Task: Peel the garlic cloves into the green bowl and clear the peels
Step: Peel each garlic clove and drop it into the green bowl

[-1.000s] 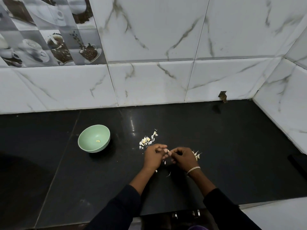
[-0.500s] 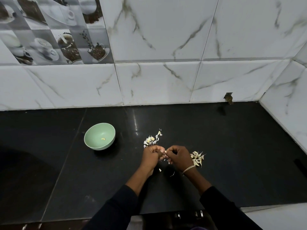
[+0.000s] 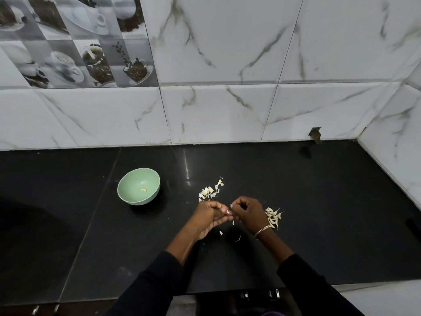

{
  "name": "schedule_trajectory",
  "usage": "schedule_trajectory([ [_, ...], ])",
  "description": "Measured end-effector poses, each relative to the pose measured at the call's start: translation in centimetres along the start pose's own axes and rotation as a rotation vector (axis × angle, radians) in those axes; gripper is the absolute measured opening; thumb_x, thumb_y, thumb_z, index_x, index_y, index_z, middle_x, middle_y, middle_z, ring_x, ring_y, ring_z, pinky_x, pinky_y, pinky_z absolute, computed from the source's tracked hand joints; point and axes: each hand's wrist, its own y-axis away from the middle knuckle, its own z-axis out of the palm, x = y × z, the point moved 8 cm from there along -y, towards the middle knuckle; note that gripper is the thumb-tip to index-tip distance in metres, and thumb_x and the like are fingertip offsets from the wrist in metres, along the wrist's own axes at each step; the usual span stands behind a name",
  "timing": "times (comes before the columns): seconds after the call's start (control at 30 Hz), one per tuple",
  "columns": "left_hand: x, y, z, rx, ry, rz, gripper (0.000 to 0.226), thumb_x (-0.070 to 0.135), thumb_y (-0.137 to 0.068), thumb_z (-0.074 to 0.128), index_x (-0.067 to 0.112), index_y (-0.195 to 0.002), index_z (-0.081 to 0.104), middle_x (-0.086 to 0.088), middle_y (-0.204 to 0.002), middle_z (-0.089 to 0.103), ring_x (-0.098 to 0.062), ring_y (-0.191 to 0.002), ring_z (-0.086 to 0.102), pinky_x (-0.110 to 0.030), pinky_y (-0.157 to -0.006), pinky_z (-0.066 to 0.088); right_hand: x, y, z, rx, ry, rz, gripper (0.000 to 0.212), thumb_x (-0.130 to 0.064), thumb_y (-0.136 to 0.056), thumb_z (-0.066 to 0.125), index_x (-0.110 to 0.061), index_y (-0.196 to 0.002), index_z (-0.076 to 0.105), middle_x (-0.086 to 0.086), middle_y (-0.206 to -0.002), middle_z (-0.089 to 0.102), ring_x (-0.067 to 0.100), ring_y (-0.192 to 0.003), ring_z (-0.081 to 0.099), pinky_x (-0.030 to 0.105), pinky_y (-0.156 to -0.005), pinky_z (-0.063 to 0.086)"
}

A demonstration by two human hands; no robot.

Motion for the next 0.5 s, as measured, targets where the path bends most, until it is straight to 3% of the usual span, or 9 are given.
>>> schedule_trajectory([
  [0.17, 0.1, 0.1, 0.1, -0.017, 0.062, 0.001, 0.01, -0.01, -0.093, 0.058, -0.006, -0.098, 0.066, -0.02, -0.092, 0.075, -0.026, -0.081, 0.076, -0.023, -0.069, 0.061, 0.6, -0.7, -0.5, 0.023, 0.021, 0.038, 0.019, -0.011, -0.092, 0.06, -0.007, -0.074, 0.065, -0.001, -0.055, 0.062, 0.008, -0.046, 0.055, 0.024, -0.049, 0.045],
  [0.33, -0.4, -0.3, -0.4, 0.023, 0.097, 0.014, 0.008, 0.0, -0.095, 0.063, 0.0, -0.1, 0.069, -0.018, -0.091, 0.075, -0.022, -0.078, 0.076, -0.02, -0.067, 0.059, 2.2, -1.4, -0.3, -0.056, 0.315, 0.07, 0.034, -0.017, -0.095, 0.057, -0.007, -0.063, 0.058, 0.009, -0.064, 0.063, 0.024, -0.062, 0.062, 0.035, -0.064, 0.048],
  [0.4, -0.6, -0.4, -0.8, 0.028, 0.1, 0.017, 0.011, 0.001, -0.095, 0.063, 0.001, -0.103, 0.071, -0.018, -0.094, 0.075, -0.022, -0.082, 0.076, -0.02, -0.068, 0.059, 2.8, -1.2, -0.4, -0.084, 0.405, 0.089, 0.028, -0.019, -0.093, 0.063, -0.008, -0.067, 0.062, 0.005, -0.067, 0.063, 0.019, -0.064, 0.059, 0.03, -0.063, 0.043],
  [0.5, -0.7, -0.4, -1.0, 0.027, 0.082, 0.038, 0.017, -0.003, -0.092, 0.065, 0.001, -0.107, 0.073, -0.017, -0.095, 0.075, -0.02, -0.083, 0.075, -0.021, -0.073, 0.06, 2.6, -0.7, -0.6, -0.066, 0.39, 0.054, 0.016, -0.008, -0.083, 0.069, -0.02, -0.073, 0.064, -0.002, -0.077, 0.065, 0.011, -0.071, 0.058, 0.021, -0.067, 0.04],
])
